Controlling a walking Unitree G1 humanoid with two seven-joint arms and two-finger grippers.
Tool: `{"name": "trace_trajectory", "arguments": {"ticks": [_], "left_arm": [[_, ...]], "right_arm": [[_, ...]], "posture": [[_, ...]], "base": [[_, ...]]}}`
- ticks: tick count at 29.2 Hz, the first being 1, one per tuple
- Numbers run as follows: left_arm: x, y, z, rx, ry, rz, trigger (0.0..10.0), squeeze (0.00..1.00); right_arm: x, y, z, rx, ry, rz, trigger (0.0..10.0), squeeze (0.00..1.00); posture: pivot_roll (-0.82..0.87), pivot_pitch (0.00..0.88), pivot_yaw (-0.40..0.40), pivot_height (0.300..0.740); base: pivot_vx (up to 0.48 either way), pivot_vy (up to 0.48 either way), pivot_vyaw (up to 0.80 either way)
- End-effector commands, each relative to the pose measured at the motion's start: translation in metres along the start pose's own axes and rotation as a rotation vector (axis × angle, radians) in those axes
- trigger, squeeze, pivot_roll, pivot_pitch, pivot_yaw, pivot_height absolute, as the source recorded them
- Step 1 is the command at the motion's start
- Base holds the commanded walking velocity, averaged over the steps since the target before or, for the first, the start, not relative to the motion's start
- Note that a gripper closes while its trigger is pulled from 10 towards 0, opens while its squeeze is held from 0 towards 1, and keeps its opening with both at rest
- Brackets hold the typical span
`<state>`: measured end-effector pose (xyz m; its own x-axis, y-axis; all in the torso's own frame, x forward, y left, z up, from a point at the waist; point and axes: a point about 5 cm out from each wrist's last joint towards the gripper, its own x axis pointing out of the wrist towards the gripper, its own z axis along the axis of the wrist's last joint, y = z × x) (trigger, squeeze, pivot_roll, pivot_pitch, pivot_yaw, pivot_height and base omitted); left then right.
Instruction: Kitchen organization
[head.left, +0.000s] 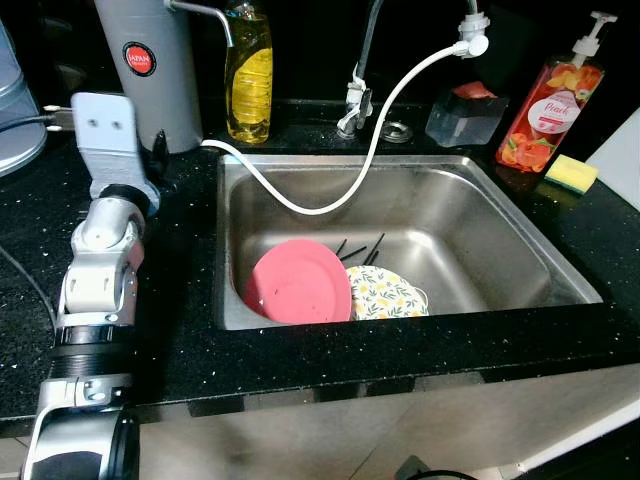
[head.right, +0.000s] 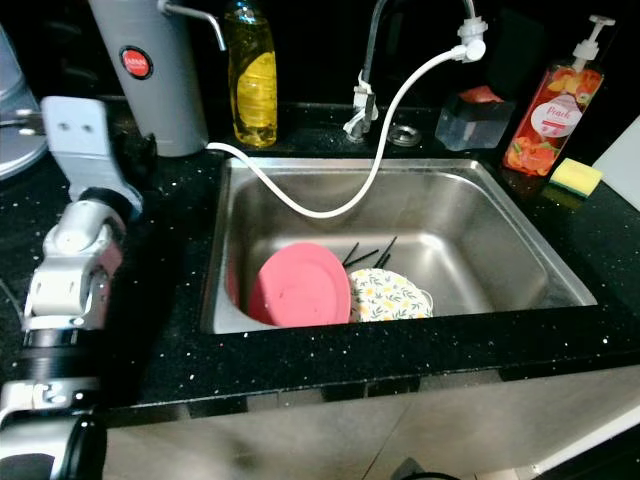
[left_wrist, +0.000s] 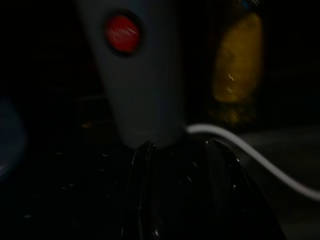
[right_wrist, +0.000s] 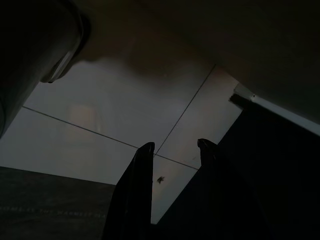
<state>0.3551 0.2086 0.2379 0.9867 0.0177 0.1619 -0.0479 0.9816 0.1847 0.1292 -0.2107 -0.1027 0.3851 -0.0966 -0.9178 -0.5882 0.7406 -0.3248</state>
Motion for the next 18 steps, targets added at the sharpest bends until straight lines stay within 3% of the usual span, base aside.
{"name": "trace_trajectory", "arguments": {"ticks": [1, 4, 8, 14, 15, 18], "left_arm": [[0.005, -0.007, -0.004, 0.066, 0.041, -0.036, 10.0, 0.0], [0.007, -0.011, -0.007, 0.094, 0.082, -0.049, 10.0, 0.0], [0.015, -0.005, -0.007, -0.021, 0.134, 0.095, 10.0, 0.0], [0.014, -0.01, -0.009, 0.001, 0.112, 0.056, 10.0, 0.0], [0.012, -0.019, -0.006, 0.044, 0.077, -0.008, 10.0, 0.0], [0.013, -0.022, -0.005, 0.067, 0.072, -0.02, 10.0, 0.0]], "right_arm": [[0.0, 0.002, 0.001, 0.005, 0.0, 0.004, 10.0, 0.0], [0.001, 0.004, 0.008, 0.015, -0.021, 0.005, 10.0, 0.0], [0.001, 0.004, 0.011, 0.017, -0.034, 0.012, 10.0, 0.0], [0.001, 0.003, 0.006, 0.009, -0.014, 0.01, 10.0, 0.0], [0.0, 0.002, 0.003, 0.008, -0.006, 0.009, 10.0, 0.0], [0.0, 0.003, 0.003, 0.006, -0.004, 0.013, 10.0, 0.0]], "posture": [[0.19, 0.0, -0.057, 0.74], [0.17, 0.0, -0.055, 0.74], [0.19, 0.0, -0.068, 0.74], [0.19, 0.0, -0.072, 0.74], [0.19, 0.0, -0.075, 0.74], [0.18, 0.0, -0.079, 0.74]], "base": [[0.0, 0.0, 0.0], [0.0, 0.0, 0.0], [0.0, 0.0, 0.0], [0.0, 0.0, 0.0], [0.0, 0.0, 0.0], [0.0, 0.0, 0.0]]}}
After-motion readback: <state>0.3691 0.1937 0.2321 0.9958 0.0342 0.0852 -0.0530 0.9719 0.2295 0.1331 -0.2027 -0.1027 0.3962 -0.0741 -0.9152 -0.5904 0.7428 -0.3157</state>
